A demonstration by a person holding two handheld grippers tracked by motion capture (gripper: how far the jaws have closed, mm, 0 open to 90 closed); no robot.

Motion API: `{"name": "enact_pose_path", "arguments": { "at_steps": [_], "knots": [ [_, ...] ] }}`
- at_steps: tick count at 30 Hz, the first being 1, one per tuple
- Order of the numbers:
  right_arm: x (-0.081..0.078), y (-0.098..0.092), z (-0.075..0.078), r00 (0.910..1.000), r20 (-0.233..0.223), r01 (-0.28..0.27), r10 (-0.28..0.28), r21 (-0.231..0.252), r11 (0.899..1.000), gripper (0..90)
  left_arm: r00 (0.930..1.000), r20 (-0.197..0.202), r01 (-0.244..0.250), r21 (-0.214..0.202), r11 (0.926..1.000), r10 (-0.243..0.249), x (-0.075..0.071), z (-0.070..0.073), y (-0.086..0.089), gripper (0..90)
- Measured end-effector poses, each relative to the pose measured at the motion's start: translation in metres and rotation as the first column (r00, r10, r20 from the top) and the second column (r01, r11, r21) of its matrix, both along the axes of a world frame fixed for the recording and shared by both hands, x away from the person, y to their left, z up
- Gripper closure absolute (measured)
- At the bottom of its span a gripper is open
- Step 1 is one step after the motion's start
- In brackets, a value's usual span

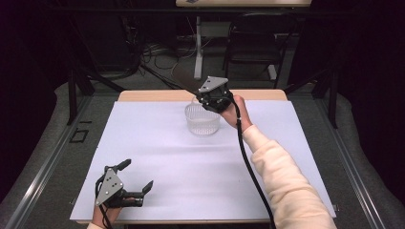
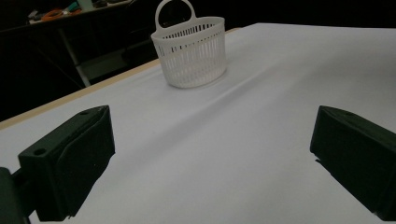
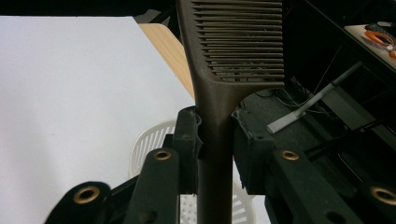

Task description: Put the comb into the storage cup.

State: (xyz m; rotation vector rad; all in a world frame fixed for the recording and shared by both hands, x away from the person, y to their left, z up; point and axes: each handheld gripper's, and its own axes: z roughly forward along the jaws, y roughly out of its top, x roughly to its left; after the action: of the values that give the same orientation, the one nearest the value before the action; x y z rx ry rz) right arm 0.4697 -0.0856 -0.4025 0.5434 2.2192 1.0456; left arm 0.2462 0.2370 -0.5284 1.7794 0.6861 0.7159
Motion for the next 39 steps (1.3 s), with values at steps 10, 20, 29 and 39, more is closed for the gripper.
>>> {"name": "enact_pose_path", "arguments": {
  "at_steps": [10,20,29,39],
  "knots": [
    [0.005,0.003,-0.006,1.0,0.008,0.002,-0.002,0.017,1.0,72.7,1.0,0.0,0.005,0.0,1.0,-0.005,0.0,0.0,-0.001,0.0],
    [0.008,0.004,-0.009,0.9999,0.015,0.003,-0.004,0.035,0.999,72.7,1.0,0.005,0.003,0.003,1.0,-0.003,0.0,0.0,-0.001,0.0],
    [0.01,0.007,-0.014,0.9997,0.011,-0.022,0.021,0.053,0.998,72.7,1.0,0.004,0.003,-0.003,1.0,-0.003,-0.001,0.0,0.0,0.0],
    [0.014,0.007,-0.019,0.9993,0.024,-0.03,0.028,0.053,0.998,72.7,1.0,0.005,0.003,-0.005,1.0,-0.003,-0.001,0.0,0.0,0.0]
  ]
}}
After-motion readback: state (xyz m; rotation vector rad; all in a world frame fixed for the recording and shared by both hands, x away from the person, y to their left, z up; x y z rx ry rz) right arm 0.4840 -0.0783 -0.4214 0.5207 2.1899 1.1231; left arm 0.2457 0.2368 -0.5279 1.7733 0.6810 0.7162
